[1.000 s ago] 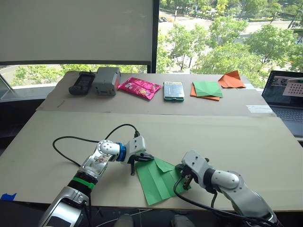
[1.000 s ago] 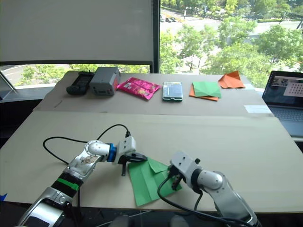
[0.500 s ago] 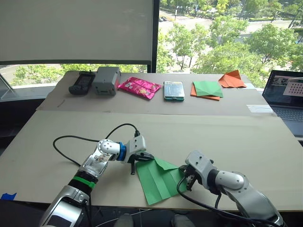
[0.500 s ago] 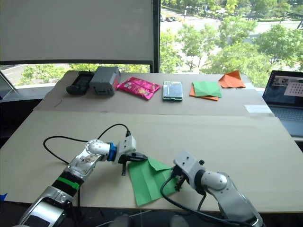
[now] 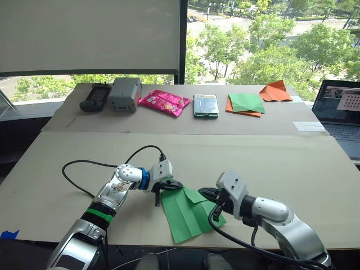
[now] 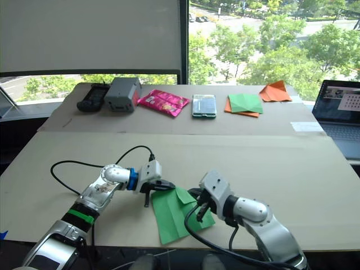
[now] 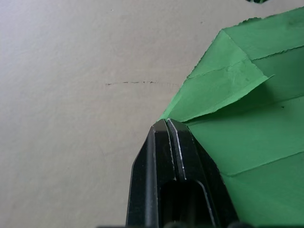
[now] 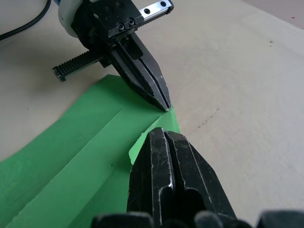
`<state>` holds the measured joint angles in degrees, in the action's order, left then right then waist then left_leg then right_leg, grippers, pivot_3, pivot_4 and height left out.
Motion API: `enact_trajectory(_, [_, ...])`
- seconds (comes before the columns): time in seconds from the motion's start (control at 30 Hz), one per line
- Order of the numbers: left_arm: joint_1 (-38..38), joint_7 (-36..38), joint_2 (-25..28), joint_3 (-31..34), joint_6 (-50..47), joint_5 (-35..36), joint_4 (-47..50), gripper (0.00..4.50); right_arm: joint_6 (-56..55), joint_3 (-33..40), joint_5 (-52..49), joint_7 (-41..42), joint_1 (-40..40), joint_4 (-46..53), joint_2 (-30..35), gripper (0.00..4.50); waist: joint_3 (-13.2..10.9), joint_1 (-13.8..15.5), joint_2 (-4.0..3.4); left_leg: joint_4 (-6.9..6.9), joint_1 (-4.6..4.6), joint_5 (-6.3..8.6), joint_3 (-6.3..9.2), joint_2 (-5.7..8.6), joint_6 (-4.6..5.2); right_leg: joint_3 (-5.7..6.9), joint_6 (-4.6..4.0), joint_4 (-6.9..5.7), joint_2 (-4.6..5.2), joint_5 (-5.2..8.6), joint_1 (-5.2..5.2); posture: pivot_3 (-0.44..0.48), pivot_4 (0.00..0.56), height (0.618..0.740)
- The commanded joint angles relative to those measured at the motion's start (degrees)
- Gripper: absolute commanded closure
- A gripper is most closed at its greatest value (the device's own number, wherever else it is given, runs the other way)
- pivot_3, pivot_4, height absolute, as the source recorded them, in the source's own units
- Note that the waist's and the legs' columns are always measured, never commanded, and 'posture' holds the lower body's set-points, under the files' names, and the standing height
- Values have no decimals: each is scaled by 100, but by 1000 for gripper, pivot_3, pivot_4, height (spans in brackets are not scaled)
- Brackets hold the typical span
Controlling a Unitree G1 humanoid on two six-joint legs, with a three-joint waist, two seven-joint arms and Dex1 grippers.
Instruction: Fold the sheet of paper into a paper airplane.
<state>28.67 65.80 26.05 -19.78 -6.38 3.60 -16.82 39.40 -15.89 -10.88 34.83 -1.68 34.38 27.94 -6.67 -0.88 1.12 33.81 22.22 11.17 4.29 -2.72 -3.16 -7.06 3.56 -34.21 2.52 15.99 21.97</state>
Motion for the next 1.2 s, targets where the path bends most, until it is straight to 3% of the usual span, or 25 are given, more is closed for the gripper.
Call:
enact_trajectory(0.03, [-41,-57,89,68,-136,-40,167,4500,-167,-200,256,-148,-64,-278,4,4481,0,-2,-9,0,2,-3,0,1,4,-2,0,0,0,-1,3,0,150,736])
enact_trajectory(0.33, [-491,-180,456,829,-1036,654,1206,4500,-339,-526,615,-134,8,-768,177,4481,-6,-89,-3,-3,-6,-7,0,-1,11,-4,0,-34,-5,-3,14,0,150,736])
enact_trajectory(0.37, [-659,-338,500,1250,-1508,1030,1481,4500,-340,-545,628,-136,1,-786,158,4481,-7,-98,-2,-4,-9,-7,0,-1,11,-4,0,-38,-5,-3,13,0,150,736])
enact_trajectory(0.4, [-779,-462,529,1546,-1855,1303,1682,3969,-335,-554,631,-146,-1,-793,134,4500,-7,-124,-2,-4,-12,-6,0,-1,11,-3,0,-43,-5,-3,12,0,150,736])
enact_trajectory(0.47, [-1089,-538,666,2042,-2530,1841,2069,3404,-330,-562,636,-169,1,-814,100,4500,-14,-145,8,-4,-17,-7,1,-3,11,-3,-1,-56,-5,-3,12,0,150,736])
enact_trajectory(0.57, [-1603,-597,900,2461,-3334,2416,2595,2380,-323,-582,655,-182,3,-814,85,4500,-16,-170,9,-8,-29,-6,1,-3,10,-3,-4,-64,-4,-1,13,0,150,736])
enact_trajectory(0.67, [-1940,-880,812,2818,-4112,3080,2979,1386,-327,-627,685,-189,-18,-830,83,4500,-23,-154,13,-8,-32,-6,1,-3,9,-2,-6,-65,-3,0,12,0,150,736])
enact_trajectory(0.83, [-2241,-1536,410,3016,-4758,3621,3205,1386,-349,-685,714,-212,-74,-892,9,4500,-28,-155,24,-6,-32,21,2,-4,-34,-1,-7,-61,-2,1,17,0,150,736])
enact_trajectory(1.2, [-2425,-2064,350,2421,-4627,3410,3318,1386,-315,-684,719,-230,-149,-857,-41,4500,-28,-169,22,-7,-42,21,2,-3,-35,-3,-8,-64,-4,1,17,0,150,736])
